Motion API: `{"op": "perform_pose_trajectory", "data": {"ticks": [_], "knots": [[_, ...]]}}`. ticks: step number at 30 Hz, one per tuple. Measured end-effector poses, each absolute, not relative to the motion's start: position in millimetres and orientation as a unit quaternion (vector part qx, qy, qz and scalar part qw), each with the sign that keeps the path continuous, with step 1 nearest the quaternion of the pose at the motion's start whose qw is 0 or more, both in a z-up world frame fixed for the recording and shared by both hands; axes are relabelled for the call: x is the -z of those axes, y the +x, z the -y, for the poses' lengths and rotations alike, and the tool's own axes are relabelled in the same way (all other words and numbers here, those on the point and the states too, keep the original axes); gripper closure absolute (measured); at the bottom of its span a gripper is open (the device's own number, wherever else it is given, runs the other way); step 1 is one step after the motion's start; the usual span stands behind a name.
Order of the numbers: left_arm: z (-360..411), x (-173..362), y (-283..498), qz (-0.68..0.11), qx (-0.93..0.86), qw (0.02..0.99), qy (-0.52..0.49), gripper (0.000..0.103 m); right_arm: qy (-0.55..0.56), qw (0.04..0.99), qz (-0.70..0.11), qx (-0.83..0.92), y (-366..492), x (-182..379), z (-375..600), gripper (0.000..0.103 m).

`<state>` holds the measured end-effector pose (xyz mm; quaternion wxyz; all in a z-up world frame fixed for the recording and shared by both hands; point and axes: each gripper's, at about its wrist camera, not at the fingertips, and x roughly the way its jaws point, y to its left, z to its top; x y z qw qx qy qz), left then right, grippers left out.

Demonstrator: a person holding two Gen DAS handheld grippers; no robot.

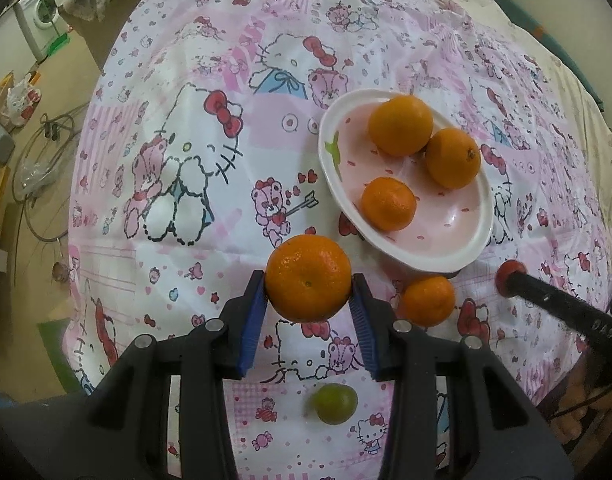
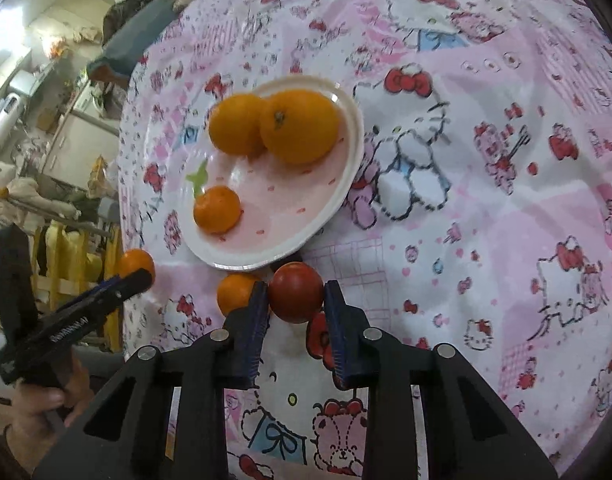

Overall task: Organize fruits
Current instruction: 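Lower the tomato onto the plate with the right gripper while the left places the mandarin there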

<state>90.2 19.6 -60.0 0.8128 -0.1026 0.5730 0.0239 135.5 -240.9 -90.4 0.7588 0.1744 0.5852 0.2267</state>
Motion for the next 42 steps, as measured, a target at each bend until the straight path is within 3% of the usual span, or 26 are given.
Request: {"op": "perform_pose_trajectory", "data": {"ticks": [19, 42], "knots": [[-9.6, 43.1, 156.2, -0.551, 0.006, 0.832, -0.063, 0.066, 0.179, 0.786, -0.533, -0.258, 203.1, 47.7, 252.2, 0.073], [7.9, 89.7, 209.8, -0.582, 0.036, 0.81, -0.06, 0.066, 0.145, 0.771, -0.555, -0.277, 301.0, 89.4, 197.3, 0.073]]}}
